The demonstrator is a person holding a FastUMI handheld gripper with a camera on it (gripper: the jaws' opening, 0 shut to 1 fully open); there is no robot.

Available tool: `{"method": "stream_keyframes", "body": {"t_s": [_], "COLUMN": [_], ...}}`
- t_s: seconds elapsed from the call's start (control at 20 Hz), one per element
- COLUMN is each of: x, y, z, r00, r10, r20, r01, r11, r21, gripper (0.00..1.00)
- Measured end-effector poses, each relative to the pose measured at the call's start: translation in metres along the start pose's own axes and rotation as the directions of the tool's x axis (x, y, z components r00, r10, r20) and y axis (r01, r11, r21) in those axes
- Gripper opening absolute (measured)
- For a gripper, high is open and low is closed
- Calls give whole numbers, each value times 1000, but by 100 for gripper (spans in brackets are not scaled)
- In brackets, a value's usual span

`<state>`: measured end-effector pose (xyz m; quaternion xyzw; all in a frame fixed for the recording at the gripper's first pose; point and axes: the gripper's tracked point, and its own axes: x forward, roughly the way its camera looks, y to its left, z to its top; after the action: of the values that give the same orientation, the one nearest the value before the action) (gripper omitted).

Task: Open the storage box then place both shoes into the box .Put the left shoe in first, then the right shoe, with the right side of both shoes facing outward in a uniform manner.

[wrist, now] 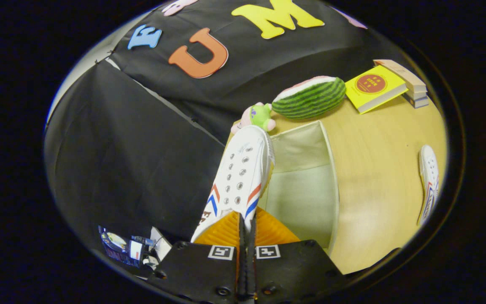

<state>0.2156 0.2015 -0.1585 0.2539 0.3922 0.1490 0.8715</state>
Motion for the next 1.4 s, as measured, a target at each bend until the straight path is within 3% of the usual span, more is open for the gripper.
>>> {"method": "stream_keyframes", "body": {"t_s": [0.2,0.5,0.55,0.6,0.75,1.0,1.4], "x": [17,36,38,36,11,-34,-130], "y": [-3,0,5,15,-3,5,-45], "z": [-1,-23,-22,-18,-5,2,13], "r00": [997,994,995,997,972,966,948], "r10": [-68,-106,-85,-44,-179,-186,-227], "r20": [45,29,44,62,155,180,221], "r01": [69,108,89,50,213,235,293], "r11": [997,991,993,993,946,919,894], "r21": [-21,-78,-78,-108,-242,-315,-340], "gripper": [6,6,12,34,100,100,100]}}
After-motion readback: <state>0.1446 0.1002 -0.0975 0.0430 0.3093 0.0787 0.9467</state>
